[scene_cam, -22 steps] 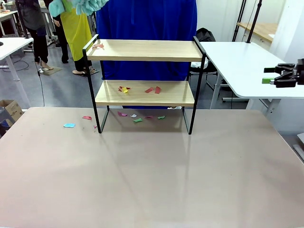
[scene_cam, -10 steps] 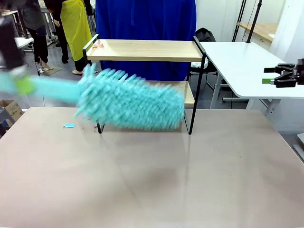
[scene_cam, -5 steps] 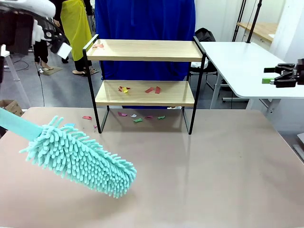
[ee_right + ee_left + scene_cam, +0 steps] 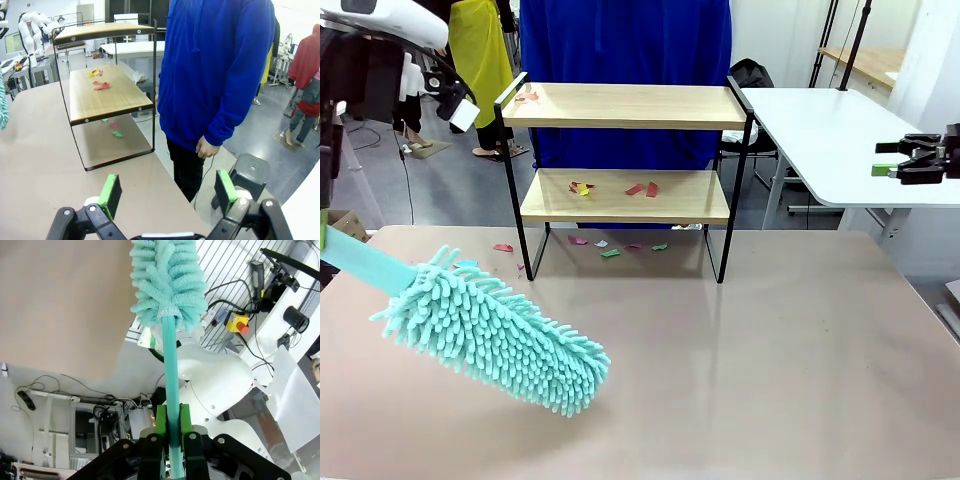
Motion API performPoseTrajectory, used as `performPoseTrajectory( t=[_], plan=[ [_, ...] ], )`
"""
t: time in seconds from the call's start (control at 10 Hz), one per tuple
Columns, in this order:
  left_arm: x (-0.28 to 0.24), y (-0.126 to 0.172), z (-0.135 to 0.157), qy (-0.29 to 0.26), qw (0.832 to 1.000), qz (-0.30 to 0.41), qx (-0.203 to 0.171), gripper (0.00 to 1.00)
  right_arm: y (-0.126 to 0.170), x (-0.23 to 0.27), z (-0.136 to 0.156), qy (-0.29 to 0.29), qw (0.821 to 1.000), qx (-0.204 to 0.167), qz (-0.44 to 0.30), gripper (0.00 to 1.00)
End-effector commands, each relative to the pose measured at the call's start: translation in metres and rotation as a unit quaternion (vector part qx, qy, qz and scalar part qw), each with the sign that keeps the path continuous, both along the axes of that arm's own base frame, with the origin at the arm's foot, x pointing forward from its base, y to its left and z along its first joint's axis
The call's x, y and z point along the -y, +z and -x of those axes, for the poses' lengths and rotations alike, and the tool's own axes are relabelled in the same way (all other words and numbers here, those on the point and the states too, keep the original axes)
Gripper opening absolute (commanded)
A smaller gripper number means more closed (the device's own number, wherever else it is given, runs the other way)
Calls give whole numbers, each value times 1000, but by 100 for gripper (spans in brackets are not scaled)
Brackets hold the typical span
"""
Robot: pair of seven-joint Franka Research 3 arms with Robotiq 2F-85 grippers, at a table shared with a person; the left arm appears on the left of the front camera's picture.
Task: Clean the shelf.
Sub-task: Clean the specific section of the Shelf indicated by the human with the Duster.
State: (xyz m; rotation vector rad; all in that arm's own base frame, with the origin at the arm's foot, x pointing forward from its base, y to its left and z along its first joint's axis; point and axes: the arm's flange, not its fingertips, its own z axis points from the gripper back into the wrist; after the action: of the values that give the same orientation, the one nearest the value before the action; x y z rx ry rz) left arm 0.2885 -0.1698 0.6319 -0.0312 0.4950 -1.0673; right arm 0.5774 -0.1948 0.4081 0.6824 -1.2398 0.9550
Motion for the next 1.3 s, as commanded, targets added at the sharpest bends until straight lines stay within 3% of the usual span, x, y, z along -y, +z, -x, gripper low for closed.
performPoseTrajectory(
  t=[0.0, 1.2],
  plan=[
    [-2, 3, 4, 2, 1000, 1, -2, 13, 3, -2, 0, 1, 1000, 2, 0, 100],
    [-2, 3, 4, 2, 1000, 1, -2, 13, 3, -2, 0, 1, 1000, 2, 0, 100]
  ],
)
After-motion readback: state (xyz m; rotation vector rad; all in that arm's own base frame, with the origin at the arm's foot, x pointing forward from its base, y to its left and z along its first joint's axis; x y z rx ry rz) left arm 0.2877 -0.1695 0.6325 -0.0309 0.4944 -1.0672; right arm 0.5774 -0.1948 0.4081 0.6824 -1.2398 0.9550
